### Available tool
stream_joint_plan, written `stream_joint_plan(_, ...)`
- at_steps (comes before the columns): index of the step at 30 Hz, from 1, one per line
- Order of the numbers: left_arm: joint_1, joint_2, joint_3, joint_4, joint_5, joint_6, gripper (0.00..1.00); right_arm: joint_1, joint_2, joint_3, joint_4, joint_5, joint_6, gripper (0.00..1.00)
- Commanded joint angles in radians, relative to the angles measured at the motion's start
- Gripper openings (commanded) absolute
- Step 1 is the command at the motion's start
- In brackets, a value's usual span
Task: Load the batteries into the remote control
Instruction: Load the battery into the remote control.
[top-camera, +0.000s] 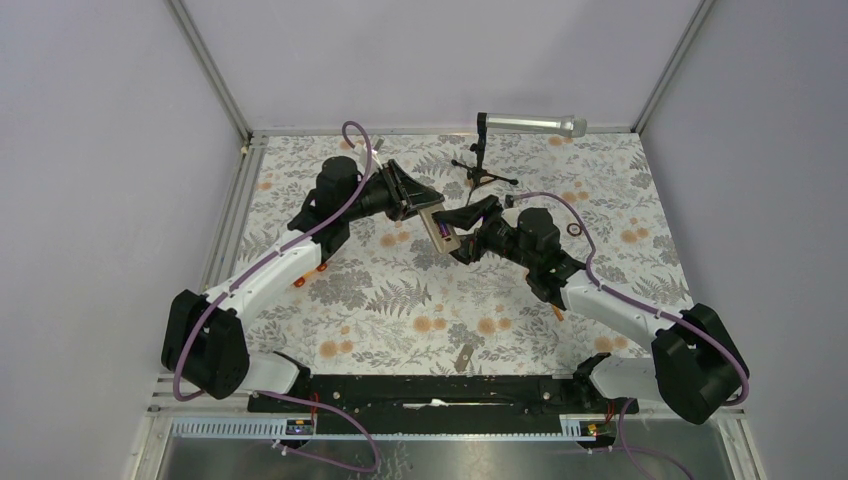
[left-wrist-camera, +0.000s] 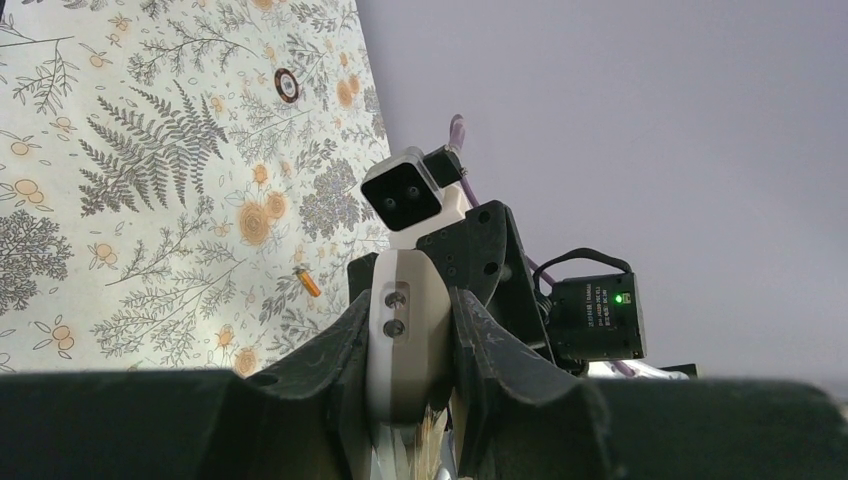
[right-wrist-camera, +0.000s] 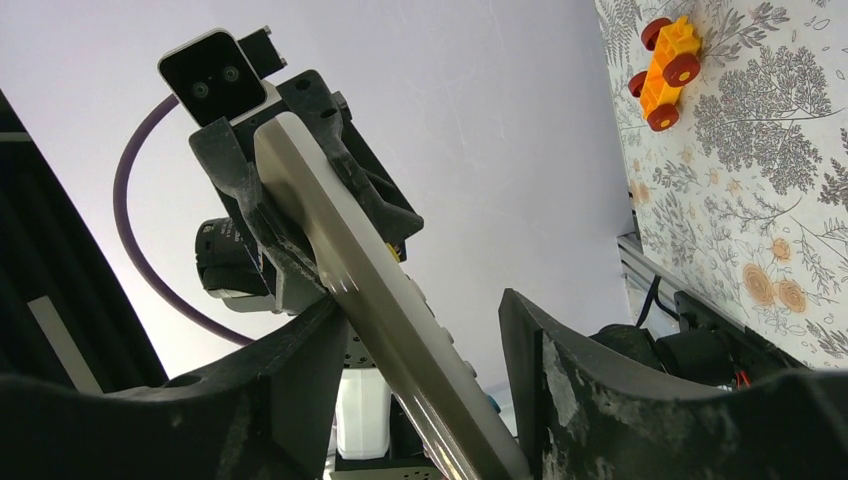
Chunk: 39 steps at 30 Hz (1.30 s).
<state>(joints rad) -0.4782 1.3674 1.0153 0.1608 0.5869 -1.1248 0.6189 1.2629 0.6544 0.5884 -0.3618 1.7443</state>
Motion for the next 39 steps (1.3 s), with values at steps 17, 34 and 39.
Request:
stream_joint_plan(17, 0.009, -0.016, 0.091, -0.077, 0.044, 0.137, 0.0, -0.016, -0.063, -0.015, 0.008, -0.002, -0.17, 0.98)
stream_joint_plan(34, 0.036, 0.037, 0.2, -0.262, 0.226, 0.331, 0.0, -0.065, -0.063, 0.198, -0.27, -0.25, -0.972, 0.93)
stream_joint_plan(39, 0.035, 0.041, 0.206, -0.252, 0.221, 0.326, 0.0, -0.064, -0.029, 0.234, -0.332, -0.229, -1.001, 0.83)
